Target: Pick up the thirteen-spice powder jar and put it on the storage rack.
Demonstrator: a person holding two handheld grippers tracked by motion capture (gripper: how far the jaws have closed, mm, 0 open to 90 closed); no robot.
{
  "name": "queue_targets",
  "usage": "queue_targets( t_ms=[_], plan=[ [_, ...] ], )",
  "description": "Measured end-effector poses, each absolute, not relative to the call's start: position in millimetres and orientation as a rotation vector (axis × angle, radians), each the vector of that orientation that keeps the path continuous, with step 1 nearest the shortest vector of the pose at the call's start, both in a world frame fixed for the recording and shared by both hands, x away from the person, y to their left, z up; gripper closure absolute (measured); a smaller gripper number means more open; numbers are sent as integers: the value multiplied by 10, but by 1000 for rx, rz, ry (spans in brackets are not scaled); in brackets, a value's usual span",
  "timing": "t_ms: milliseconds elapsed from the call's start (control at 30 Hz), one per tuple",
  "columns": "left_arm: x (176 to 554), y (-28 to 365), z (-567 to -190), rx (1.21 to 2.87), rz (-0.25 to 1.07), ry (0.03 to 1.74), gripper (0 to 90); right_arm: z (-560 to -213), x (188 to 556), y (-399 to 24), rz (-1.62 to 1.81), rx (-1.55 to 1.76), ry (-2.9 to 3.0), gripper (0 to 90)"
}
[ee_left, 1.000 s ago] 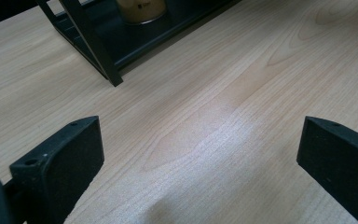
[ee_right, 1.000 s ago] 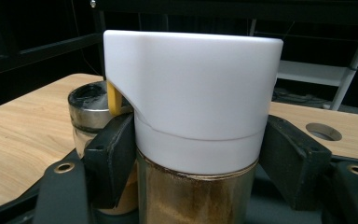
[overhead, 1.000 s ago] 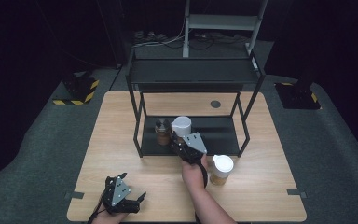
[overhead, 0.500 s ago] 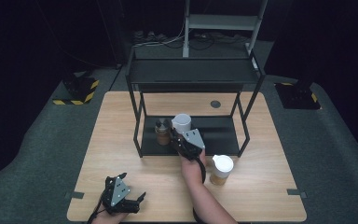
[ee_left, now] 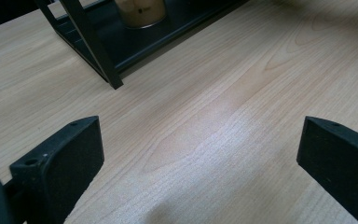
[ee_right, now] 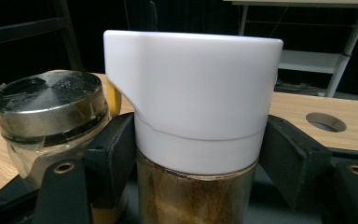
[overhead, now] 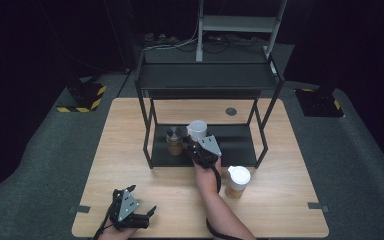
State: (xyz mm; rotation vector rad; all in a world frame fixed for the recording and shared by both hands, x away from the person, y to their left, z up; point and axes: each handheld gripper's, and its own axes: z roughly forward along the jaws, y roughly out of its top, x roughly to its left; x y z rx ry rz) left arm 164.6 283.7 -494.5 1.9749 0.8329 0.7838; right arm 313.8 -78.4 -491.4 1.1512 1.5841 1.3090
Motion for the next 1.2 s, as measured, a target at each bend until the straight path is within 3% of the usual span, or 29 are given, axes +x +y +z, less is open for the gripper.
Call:
queue_targets(
  t_ms=[1200],
  plan=[
    [1634,2819,-4947,1979,795,829,9,-5056,2955,-795,1318,1135,1571,299]
  ],
)
